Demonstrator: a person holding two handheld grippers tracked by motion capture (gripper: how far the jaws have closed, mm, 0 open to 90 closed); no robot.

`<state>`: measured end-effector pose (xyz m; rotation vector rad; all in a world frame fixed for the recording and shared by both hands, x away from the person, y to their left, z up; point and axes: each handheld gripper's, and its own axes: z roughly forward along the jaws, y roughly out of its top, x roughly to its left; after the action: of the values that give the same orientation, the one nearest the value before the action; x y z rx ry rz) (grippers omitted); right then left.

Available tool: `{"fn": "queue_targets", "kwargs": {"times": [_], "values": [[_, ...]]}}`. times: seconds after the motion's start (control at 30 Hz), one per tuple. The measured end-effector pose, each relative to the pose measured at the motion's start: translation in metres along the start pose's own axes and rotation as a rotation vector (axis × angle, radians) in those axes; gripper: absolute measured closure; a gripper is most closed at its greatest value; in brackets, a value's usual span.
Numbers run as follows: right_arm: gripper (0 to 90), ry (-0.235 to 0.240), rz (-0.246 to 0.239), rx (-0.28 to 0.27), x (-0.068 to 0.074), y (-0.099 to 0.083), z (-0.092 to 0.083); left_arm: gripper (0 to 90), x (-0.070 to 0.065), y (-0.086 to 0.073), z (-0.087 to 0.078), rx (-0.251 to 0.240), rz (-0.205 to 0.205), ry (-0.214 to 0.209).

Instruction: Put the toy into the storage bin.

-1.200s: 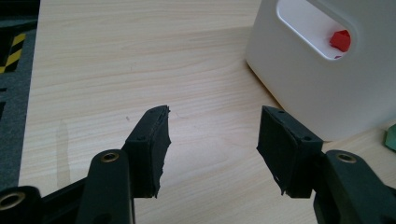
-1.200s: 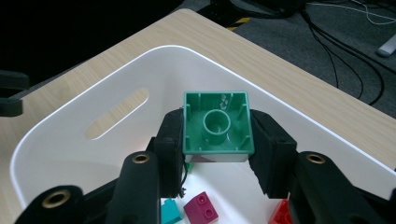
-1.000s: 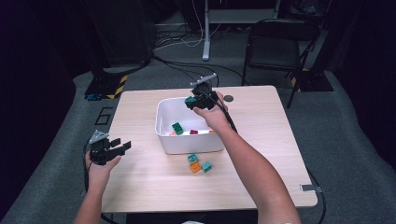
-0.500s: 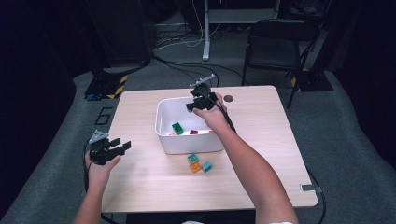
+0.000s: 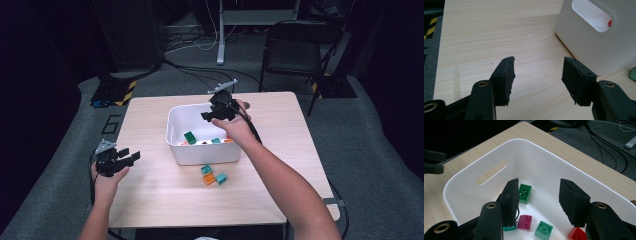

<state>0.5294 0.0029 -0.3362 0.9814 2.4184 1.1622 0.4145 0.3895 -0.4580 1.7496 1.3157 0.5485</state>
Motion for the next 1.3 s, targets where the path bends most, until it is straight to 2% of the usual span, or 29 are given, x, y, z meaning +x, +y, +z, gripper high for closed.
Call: {"fn": "queue_targets", "kwargs": {"times": [0.03,0.17,0.27,0.33,0.57,0.63,0.87,1.0,1.3], "values": [[50.0,0.009,0.006,-0.001,0.001,-0.001,-0.006,42.9,0.0,0.0,0.0,0.001,0.0,-0.001],[50.0,0.02,-0.028,-0.022,0.005,-0.008,-0.02,42.9,-0.001,0.0,0.0,0.002,-0.002,0.0],[50.0,0.015,-0.046,-0.036,0.009,-0.014,-0.032,42.9,0.0,-0.001,0.001,-0.001,-0.001,0.005],[49.8,0.026,-0.037,-0.05,0.011,-0.018,-0.039,42.9,-0.001,-0.001,0.001,0.002,-0.001,0.002],[49.1,0.025,-0.074,-0.079,0.021,-0.037,-0.06,42.9,-0.001,-0.001,0.001,0.006,0.0,0.0],[49.0,0.035,-0.064,-0.085,0.024,-0.043,-0.064,42.9,-0.001,-0.001,0.001,0.006,0.0,0.001],[48.8,0.041,-0.07,-0.089,0.033,-0.061,-0.072,43.0,-0.001,-0.001,0.001,0.007,0.002,0.001],[48.8,0.015,-0.086,-0.092,0.041,-0.073,-0.076,43.0,-0.001,-0.001,0.0,0.007,0.001,0.002],[46.9,0.003,-0.111,-0.076,0.052,-0.1,-0.072,42.9,-0.002,-0.001,0.001,0.007,0.006,0.001]]}}
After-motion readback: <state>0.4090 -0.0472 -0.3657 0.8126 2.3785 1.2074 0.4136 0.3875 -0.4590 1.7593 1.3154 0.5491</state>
